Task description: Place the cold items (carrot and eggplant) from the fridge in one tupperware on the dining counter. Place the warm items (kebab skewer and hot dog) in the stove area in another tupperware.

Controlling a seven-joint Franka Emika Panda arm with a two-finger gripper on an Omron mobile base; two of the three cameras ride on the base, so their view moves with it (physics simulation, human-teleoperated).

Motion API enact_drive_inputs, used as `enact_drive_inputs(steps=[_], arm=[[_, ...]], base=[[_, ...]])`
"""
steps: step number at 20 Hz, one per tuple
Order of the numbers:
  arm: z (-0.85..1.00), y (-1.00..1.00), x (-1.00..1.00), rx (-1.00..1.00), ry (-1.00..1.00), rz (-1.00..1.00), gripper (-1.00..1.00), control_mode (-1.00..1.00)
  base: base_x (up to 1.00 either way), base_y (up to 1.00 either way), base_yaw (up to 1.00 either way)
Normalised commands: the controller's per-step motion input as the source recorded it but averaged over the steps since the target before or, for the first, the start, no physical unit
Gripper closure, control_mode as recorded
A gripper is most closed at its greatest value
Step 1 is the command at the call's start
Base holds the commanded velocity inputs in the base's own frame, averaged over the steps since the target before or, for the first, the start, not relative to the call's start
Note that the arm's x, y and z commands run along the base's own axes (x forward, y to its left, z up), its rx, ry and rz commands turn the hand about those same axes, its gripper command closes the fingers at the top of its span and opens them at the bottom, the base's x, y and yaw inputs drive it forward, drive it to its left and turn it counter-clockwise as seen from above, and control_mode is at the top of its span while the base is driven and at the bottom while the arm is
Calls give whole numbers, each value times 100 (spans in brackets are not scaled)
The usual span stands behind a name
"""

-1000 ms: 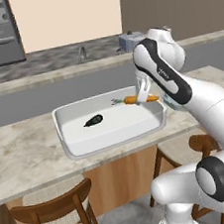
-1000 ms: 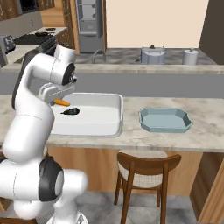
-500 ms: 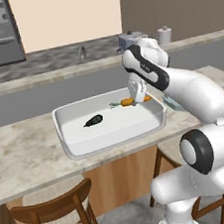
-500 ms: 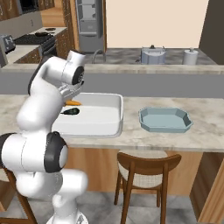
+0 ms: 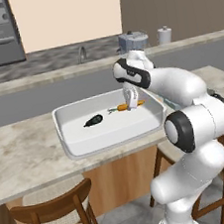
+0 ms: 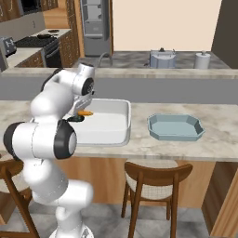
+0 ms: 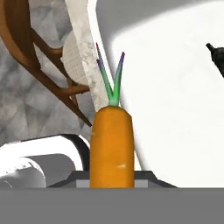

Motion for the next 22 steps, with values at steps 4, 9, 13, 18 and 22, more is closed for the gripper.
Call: enact_drive_inputs(steps=[4,9,13,18,22], arm=[[-62,0,45,-8,-10,0,100,-100],[-46,0,40,-8,-2,1,100,-100],[-36,0,43,-1,0,5,100,-100],[-33,0,49,0,0,11,100,-100],[-36,0,45,0,0,10,100,-100]], base=[[0,0,0],[0,0,0],[0,0,0],[0,0,0],[0,0,0]])
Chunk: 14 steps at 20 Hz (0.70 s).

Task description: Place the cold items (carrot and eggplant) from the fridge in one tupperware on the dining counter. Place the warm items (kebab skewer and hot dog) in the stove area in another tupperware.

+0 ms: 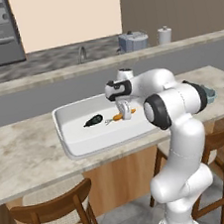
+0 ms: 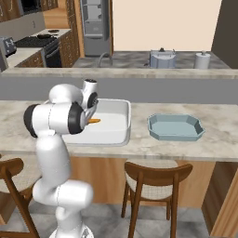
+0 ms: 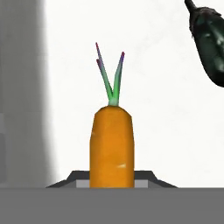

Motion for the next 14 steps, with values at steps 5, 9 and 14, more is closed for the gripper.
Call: enact_drive_inputs(steps=[5,9,14], arm=[[-31,0,44,0,5,5,100,-100],[-34,0,32,0,4,0,100,-100],[-34,0,30,0,0,0,100,-100]], base=[[0,0,0],[0,0,0],[0,0,0]])
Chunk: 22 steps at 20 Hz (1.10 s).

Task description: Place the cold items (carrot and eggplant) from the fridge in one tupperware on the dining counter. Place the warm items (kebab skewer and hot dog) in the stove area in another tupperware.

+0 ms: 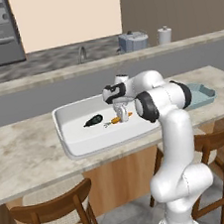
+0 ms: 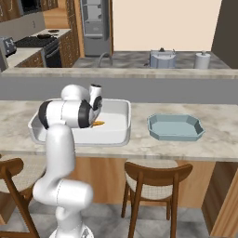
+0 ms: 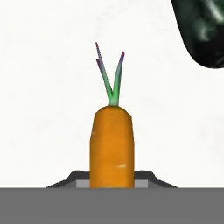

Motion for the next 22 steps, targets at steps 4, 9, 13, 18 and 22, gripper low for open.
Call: enact_drive_inputs(steps=[4,9,13,18,22], arm=[[-40,0,20,0,0,0,100,-100],[-35,0,18,0,0,0,-100,-100],[-9,0,2,0,0,0,-100,-100],[39,0,-5,0,0,-1,-100,-100],[66,-1,-30,2,0,-9,-100,-100]], base=[[0,0,0],[0,0,0],[0,0,0],[0,0,0],[0,0,0]])
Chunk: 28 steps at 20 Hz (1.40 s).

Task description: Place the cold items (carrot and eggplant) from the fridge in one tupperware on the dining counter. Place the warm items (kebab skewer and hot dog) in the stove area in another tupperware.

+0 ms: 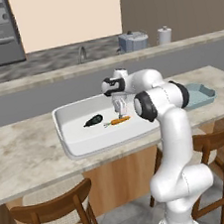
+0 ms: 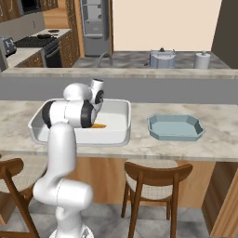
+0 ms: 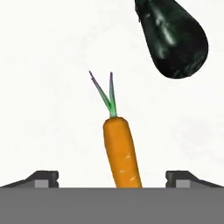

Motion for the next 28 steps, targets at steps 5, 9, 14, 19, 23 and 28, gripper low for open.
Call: enact_drive_inputs(steps=[5,9,14,19,23,28], arm=[[48,0,-77,8,0,-29,-100,-100],[43,0,-96,9,0,-42,-100,-100],[45,0,-99,4,0,-45,-100,-100],[42,0,-100,0,0,-44,-100,-100],[54,0,-89,0,0,-40,-100,-100],[62,0,-89,-3,-8,-39,-100,-100]], base=[[0,0,0],[0,0,0],[0,0,0],[0,0,0],[0,0,0],[0,0,0]])
